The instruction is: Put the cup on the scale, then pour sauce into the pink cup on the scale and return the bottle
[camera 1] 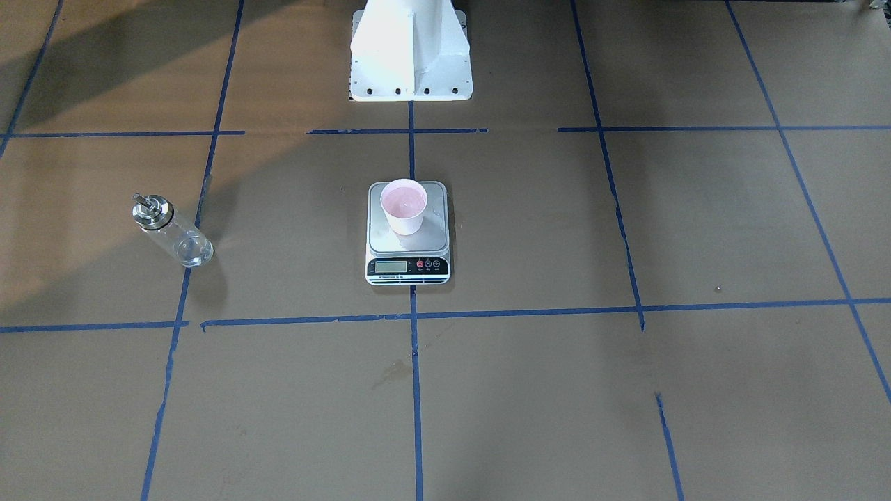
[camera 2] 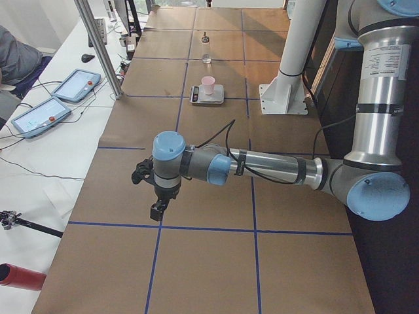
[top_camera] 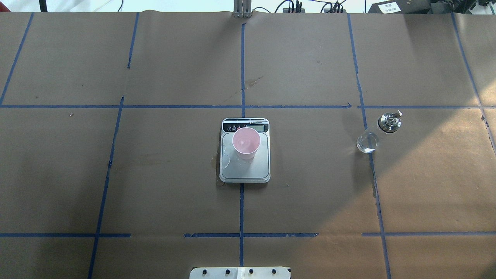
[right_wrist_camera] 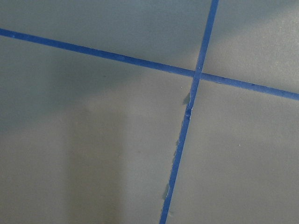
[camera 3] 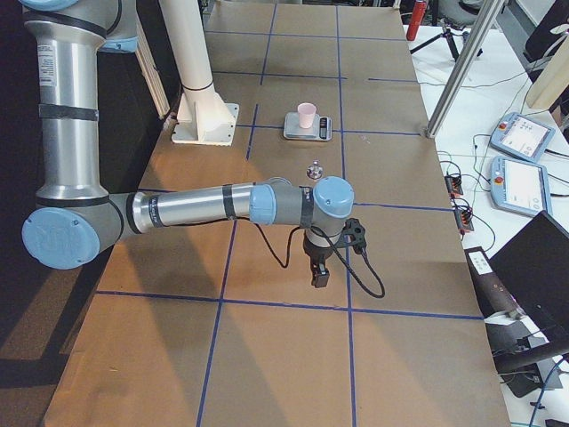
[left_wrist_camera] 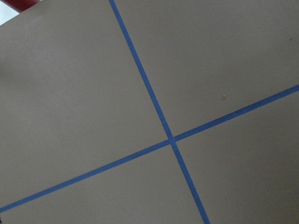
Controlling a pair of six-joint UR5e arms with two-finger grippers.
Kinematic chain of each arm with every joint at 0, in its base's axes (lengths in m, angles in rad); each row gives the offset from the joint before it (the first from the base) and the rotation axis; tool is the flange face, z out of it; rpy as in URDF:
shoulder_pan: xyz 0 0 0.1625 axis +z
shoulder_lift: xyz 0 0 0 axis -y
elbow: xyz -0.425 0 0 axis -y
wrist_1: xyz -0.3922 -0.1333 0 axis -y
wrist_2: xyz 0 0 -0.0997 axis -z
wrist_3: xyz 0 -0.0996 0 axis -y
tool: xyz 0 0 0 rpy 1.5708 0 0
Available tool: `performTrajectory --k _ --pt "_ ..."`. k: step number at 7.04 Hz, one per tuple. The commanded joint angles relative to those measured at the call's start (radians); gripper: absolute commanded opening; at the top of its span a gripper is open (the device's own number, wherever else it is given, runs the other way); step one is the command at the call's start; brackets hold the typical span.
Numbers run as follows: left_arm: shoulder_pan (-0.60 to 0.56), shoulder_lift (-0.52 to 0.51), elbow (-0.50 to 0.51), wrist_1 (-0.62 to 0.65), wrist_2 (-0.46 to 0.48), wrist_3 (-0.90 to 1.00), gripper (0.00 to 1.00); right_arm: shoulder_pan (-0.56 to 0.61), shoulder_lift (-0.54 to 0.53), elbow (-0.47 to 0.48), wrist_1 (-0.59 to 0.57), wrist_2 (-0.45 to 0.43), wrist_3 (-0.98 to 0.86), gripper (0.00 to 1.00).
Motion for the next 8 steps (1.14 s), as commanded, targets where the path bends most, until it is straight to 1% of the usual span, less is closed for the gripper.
performTrajectory --k 1,3,4,6,8 --pt "-0.011 -0.002 0.048 0.003 -0.025 0.005 1.00 0.000 0.009 -0.021 0.002 0.036 0.009 1.00" --pt "-0.009 -0.005 0.045 0.003 -0.021 -0.004 1.00 0.002 0.012 -0.030 0.016 0.038 0.009 1.00" --pt "-0.011 -0.005 0.039 0.006 -0.018 -0.006 1.00 0.005 0.011 -0.074 0.084 0.038 0.012 1.00" --pt "-0.009 -0.013 0.043 0.010 -0.018 -0.007 1.00 0.006 0.012 -0.163 0.265 0.036 0.122 1.00" --pt "-0.009 -0.013 0.045 0.010 -0.018 -0.007 1.00 0.020 0.012 -0.165 0.269 0.036 0.136 1.00"
